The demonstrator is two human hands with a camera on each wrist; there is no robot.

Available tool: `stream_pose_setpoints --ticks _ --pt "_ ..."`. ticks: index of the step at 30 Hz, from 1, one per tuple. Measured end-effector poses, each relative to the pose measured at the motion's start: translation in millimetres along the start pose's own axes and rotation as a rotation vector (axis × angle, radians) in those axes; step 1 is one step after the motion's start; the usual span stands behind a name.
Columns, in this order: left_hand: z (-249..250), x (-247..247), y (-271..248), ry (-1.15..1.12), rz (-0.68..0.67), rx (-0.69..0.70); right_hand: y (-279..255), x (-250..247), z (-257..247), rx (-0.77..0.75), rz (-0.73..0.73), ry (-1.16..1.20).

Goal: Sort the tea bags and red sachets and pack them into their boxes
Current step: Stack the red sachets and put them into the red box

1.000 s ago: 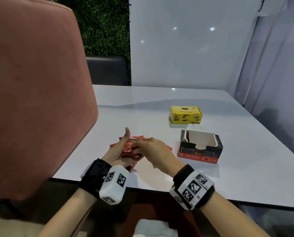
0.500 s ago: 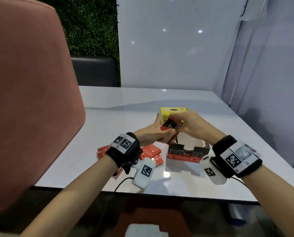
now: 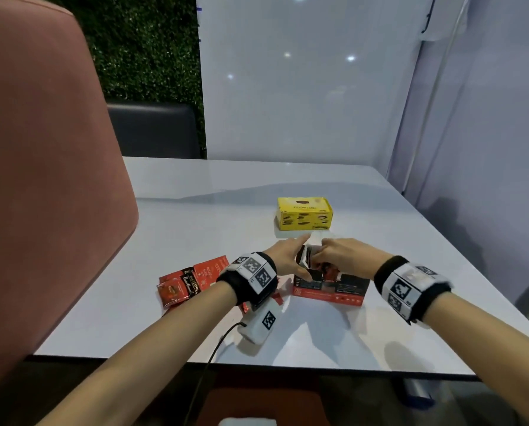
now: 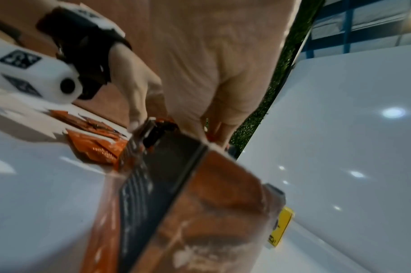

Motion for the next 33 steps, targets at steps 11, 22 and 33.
stream_pose_setpoints --ticks 11,22,33 --pt "-13.4 3.5 5.2 -0.046 0.038 -0.063 5.5 -22.9 16.6 -0.022 0.320 0.399" --pt "-15.1 5.7 7.2 -0.076 0.048 -0.059 15.3 8.5 12.1 0.341 0.097 0.575" --pt "-2.7 -4.2 -11.0 -0.054 0.041 -0.016 13.7 4.8 8.3 0.373 0.055 0.608"
Point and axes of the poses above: each hand's wrist, its own y-axis towards the middle knuckle, its own x-axis out of the palm, z = x × y, the point moved 7 cm from there along y, towards the middle knuckle, and after that the axes turned 10 degrees about y, right-handed, at the moved point
